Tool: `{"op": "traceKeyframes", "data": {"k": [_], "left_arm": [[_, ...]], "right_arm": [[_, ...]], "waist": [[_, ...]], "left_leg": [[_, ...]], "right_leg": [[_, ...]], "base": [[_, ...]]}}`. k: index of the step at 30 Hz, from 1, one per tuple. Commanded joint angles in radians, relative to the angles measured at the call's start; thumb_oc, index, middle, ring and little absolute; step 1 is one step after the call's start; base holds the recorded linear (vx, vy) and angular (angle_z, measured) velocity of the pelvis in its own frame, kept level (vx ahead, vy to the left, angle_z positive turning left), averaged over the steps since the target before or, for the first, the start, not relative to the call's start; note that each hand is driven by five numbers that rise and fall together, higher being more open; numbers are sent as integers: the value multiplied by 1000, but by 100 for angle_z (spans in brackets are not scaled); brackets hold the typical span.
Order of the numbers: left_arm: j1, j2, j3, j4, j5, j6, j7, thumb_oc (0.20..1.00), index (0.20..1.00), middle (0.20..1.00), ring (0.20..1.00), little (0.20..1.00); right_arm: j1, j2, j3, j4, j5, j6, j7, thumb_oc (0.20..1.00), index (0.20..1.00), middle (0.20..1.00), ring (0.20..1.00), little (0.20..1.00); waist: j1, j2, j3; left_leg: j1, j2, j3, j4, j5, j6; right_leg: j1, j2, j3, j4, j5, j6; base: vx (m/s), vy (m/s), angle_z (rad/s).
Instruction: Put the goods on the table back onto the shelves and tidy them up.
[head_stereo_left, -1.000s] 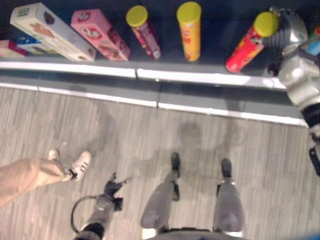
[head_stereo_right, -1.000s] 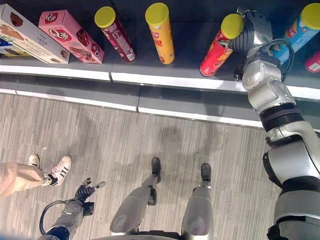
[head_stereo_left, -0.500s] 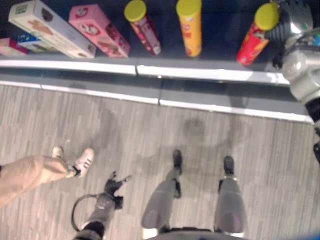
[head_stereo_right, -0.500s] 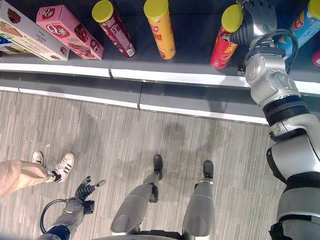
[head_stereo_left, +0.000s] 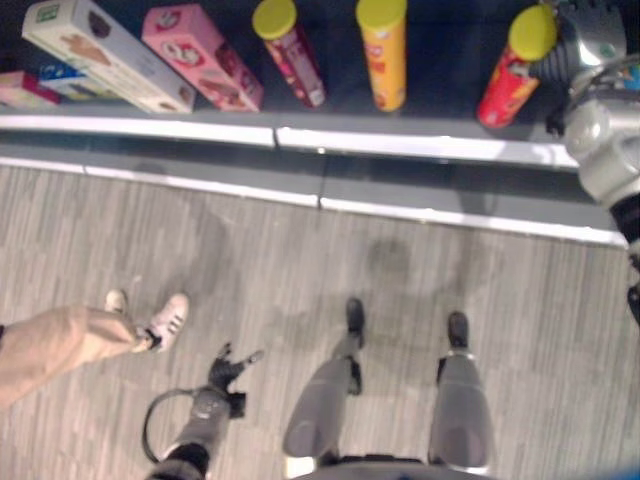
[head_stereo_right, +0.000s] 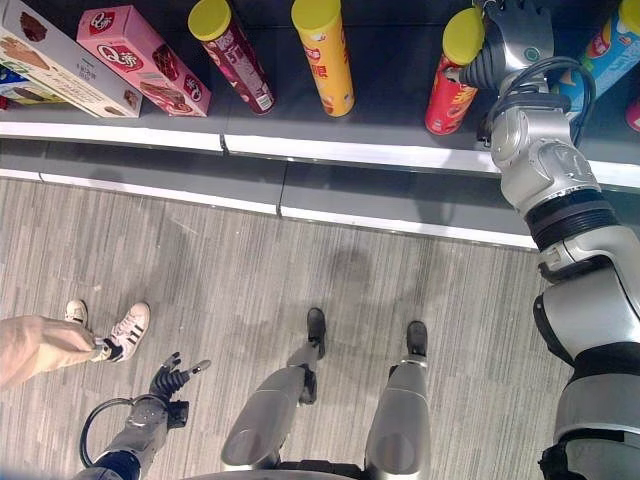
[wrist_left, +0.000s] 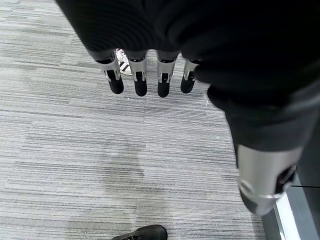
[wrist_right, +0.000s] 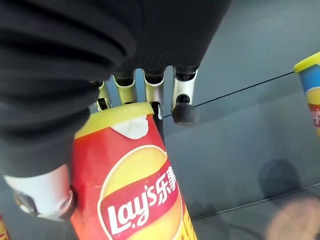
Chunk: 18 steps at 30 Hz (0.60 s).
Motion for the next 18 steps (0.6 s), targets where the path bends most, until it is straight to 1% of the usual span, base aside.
{"op": "traceKeyframes", "data": {"k": [1,7,18], "left_arm": [[-38,50,-32,5,-16,-13,34,1000,1000,1000,1000,1000],[-46,43,-37,10,-12,-13,40,1000,1000,1000,1000,1000],[-53,49,-43,9,-15,-16,44,1000,1000,1000,1000,1000]], "right_arm": [[-173,-3,52,32,-10,-10,-46,200,200,200,200,200],[-177,13,52,34,-10,-10,-56,200,200,200,200,200],[-219,22,86,82,-35,1,-62,200,200,200,200,200]], "waist": [[28,-56,-14],[30,-60,-17],[38,-55,-15]], "left_leg": [[3,91,41,154,-168,-106],[4,94,41,151,-168,-107],[3,96,37,145,-162,-110]], "right_leg": [[-33,-31,56,14,8,29],[-33,-30,52,13,7,29],[-38,-28,50,17,5,30]], "base": [[0,0,0],[0,0,0],[0,0,0]]}}
